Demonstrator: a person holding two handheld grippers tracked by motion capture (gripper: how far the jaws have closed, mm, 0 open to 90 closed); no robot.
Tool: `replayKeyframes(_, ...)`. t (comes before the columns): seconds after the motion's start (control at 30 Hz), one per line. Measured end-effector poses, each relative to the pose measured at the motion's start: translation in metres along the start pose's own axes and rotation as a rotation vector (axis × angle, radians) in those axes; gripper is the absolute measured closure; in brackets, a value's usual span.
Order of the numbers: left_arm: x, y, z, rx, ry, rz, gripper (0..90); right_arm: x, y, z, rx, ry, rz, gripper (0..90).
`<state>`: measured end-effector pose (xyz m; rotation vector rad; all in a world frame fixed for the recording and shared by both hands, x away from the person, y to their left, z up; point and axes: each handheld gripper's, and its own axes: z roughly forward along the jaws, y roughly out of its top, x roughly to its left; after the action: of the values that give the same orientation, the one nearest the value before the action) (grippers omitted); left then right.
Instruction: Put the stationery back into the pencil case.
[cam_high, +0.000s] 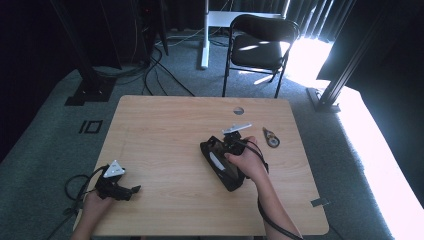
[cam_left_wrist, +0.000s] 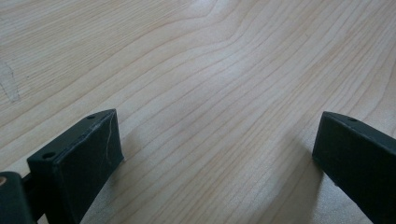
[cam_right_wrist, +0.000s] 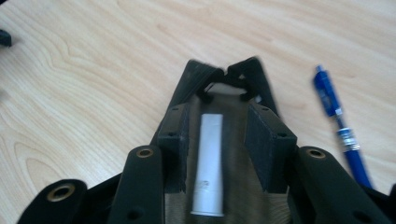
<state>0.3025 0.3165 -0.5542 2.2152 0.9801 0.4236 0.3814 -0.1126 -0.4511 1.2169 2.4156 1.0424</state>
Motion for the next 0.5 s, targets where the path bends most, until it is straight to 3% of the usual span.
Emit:
replayKeyframes(0.2,0.000,0.000,0.000,0.000,0.000,0.001,1.6,-0.012,0.000,-0.011,-0.060,-0.016,-0.003,56.8)
replayKeyframes(0.5,0.000,0.000,0.000,0.000,0.000,-0.001,1.6,-0.035,-0.008,-0.017,-0.083,-0.052,0.030,54.3)
